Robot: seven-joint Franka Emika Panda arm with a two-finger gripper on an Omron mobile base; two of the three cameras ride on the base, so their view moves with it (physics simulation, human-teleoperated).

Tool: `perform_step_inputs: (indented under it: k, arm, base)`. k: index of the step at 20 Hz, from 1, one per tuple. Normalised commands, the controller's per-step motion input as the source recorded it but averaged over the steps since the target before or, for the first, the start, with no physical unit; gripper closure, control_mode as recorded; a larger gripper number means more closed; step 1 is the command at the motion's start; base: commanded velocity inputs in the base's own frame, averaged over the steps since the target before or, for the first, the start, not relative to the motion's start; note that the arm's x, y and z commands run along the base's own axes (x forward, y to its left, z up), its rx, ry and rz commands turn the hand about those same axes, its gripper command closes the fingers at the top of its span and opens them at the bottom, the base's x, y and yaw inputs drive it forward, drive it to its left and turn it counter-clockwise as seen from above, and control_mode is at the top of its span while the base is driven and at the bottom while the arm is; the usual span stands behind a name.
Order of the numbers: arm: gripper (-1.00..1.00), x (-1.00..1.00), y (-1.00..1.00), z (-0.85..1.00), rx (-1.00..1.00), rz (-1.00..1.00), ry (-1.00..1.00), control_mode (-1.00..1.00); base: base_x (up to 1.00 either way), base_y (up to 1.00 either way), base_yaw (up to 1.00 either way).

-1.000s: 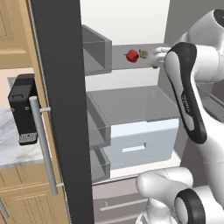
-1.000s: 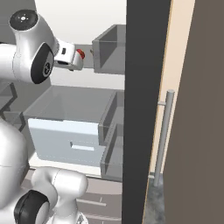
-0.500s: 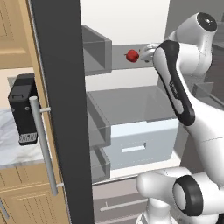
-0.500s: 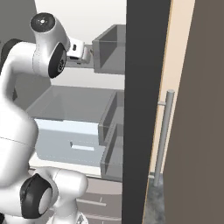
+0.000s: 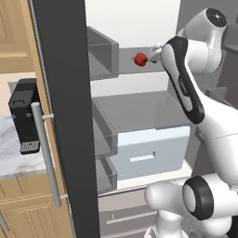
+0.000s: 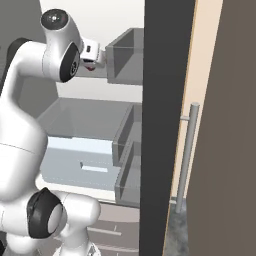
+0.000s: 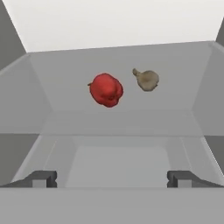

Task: Retrieve the bottle and the shaker from the cabinet and place them next to the mixing bowl on the counter. Then add garlic from the fridge to the mixing bowl.

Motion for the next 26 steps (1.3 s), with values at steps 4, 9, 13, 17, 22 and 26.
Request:
perform_step_inputs:
  k: [4,9,13,17,22,26]
  arm:
    - [-1.0,0.22,-0.21,-0.16,-0.01,0.0,0.0,-1.0]
    - [-1.0,0.27,-0.38,-0.22,0.0,0.0,0.0,-1.0]
    - [-1.0,0.42,-0.28,-0.04,0.0,0.0,0.0,-1.0]
    - [-1.0,0.58,-0.02,0.04,0.0,0.04,0.01,-1.0]
    - [-1.0,0.56,0.0,0.0,0.0,0.06,0.0,-1.0]
    - [-1.0,0.37,0.0,0.0,0.0,0.07,0.0,-1.0]
  base:
    - [0.0,0.0,0.0]
    - [0.0,0.0,0.0]
    - [0.0,0.0,0.0]
    - [0.0,0.0,0.0]
    - [0.0,0.0,0.0]
    - [0.0,0.0,0.0]
